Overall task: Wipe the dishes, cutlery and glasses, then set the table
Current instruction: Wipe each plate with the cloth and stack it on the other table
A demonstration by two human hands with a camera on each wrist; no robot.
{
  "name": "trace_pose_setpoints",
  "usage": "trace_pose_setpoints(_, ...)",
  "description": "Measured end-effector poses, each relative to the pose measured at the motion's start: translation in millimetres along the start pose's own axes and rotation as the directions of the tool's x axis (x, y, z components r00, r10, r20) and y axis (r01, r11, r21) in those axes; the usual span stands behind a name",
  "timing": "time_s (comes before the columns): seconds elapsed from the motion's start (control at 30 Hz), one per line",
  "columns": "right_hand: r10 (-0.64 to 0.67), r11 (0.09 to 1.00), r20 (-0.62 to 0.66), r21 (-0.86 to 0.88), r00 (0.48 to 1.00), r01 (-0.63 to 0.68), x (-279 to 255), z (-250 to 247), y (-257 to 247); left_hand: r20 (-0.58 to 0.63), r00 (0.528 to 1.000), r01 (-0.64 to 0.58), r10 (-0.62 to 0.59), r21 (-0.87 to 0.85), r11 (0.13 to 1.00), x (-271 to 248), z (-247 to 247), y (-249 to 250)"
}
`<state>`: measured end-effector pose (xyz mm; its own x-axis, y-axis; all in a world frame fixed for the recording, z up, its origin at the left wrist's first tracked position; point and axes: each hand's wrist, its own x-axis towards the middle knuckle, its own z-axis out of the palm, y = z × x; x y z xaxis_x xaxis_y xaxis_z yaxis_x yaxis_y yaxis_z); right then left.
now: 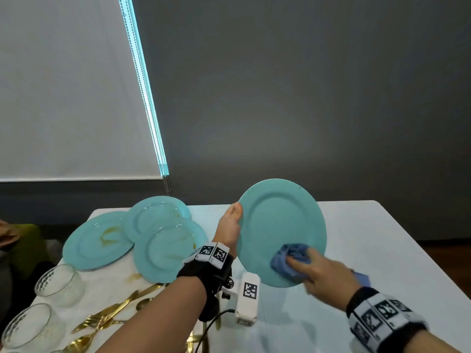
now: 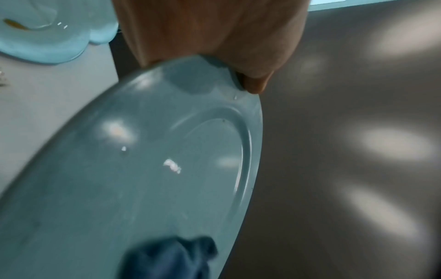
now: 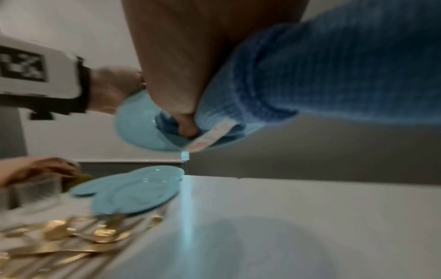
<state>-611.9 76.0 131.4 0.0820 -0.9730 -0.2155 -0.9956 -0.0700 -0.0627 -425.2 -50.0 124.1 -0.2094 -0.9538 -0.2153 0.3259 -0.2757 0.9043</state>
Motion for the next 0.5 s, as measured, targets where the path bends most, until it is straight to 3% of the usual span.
trace_pose_setpoints(0.07,0.14,0.99,-0.074,-0.027,0.987,-0.142,6,-12,29,0.021,1.0,-0.016,0.015,0.042,0.999,-2,2,1)
trace_pose_setpoints(0.13,0.278,0.96,-0.203,0.05,0.939,-0.274,17,-30,38,0.057,0.998,-0.008,0.005,0.054,0.999,-7,10,-3)
trace_pose_setpoints(0.2,0.35,0.933,-0.256,0.177,0.901,-0.312,30,-39,25,0.097,0.995,0.005,-0.013,0.083,0.997,-14,25,-11)
trace_pose_setpoints(0.27,0.296,0.94,-0.256,0.251,0.92,-0.232,32,-38,-4,0.148,0.989,0.005,-0.016,0.079,0.997,-18,38,-19)
trace_pose_setpoints(0.37,0.07,0.981,-0.135,0.189,0.988,-0.044,17,-10,-38,0.127,0.992,-0.005,-0.003,0.062,0.998,-18,39,-20)
trace_pose_setpoints(0.43,-0.076,0.988,-0.026,0.136,0.997,0.079,2,12,-34,0.099,0.995,-0.021,0.011,0.096,0.995,-14,28,-19)
trace_pose_setpoints(0.5,-0.115,0.993,0.061,0.049,0.992,0.112,-11,20,-11,0.079,0.997,-0.017,0.007,0.126,0.992,-13,15,-18)
